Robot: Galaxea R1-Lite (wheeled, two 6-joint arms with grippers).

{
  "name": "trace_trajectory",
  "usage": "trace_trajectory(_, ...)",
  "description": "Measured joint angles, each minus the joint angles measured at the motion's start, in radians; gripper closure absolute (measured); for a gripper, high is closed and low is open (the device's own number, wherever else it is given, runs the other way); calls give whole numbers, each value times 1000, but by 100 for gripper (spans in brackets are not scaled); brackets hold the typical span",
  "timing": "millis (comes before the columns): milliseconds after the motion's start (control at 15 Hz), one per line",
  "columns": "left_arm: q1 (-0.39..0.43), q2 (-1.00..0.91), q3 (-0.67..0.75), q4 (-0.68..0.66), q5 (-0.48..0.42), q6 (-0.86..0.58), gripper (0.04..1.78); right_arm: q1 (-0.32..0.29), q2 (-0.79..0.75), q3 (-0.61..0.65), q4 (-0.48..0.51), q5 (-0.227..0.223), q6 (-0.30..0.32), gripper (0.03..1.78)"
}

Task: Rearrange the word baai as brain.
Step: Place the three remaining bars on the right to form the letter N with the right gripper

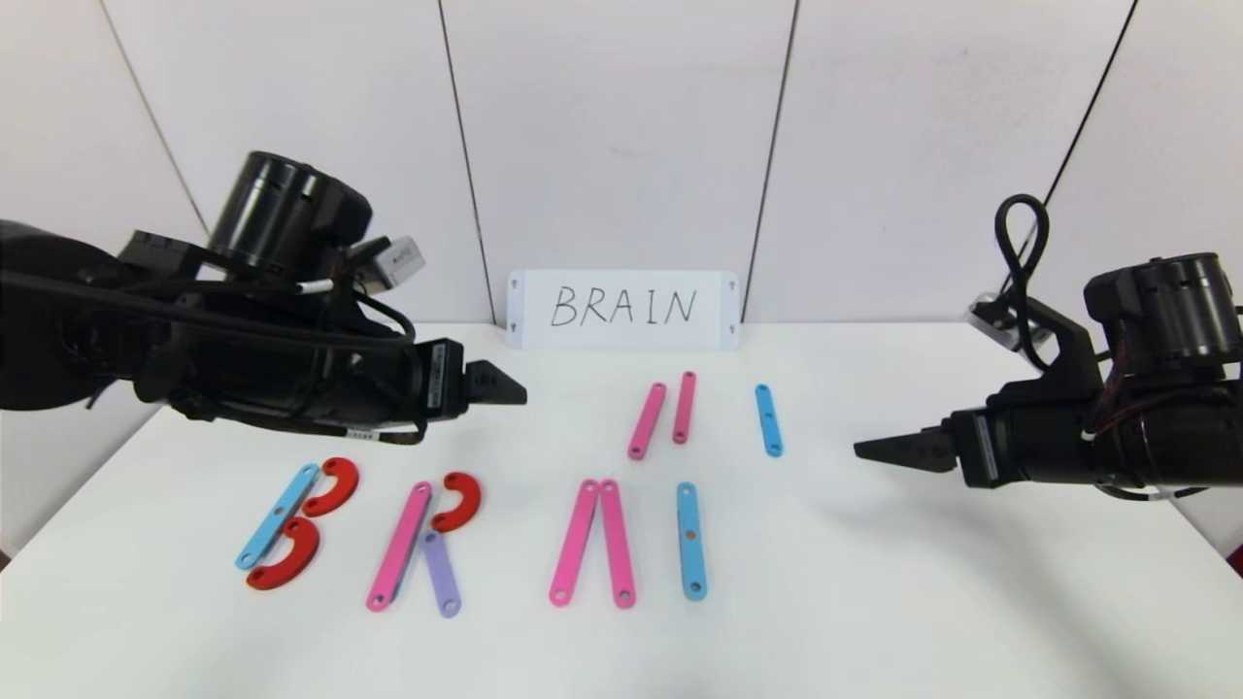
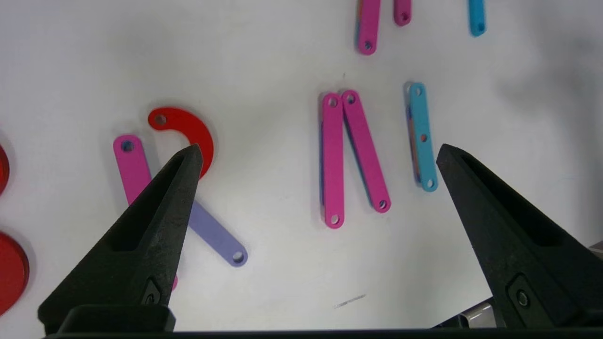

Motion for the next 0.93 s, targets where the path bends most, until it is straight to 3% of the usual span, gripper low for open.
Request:
trace_trajectory(333,115,-12,-52,-8,-37,142,8,9,8,39,-148,-3,6,8)
trace_trajectory(600,226,-40,-61,37,-40,361,8,26,13,46,-141,-14,9,8)
trace_trajectory(733,250,-53,-75,37,-40,376,8,48,11,40,-139,-47,11,8)
trace_trajectory(933,264,-65,-97,34,-41,366,8,125,22,-7,-127,-166,23,8)
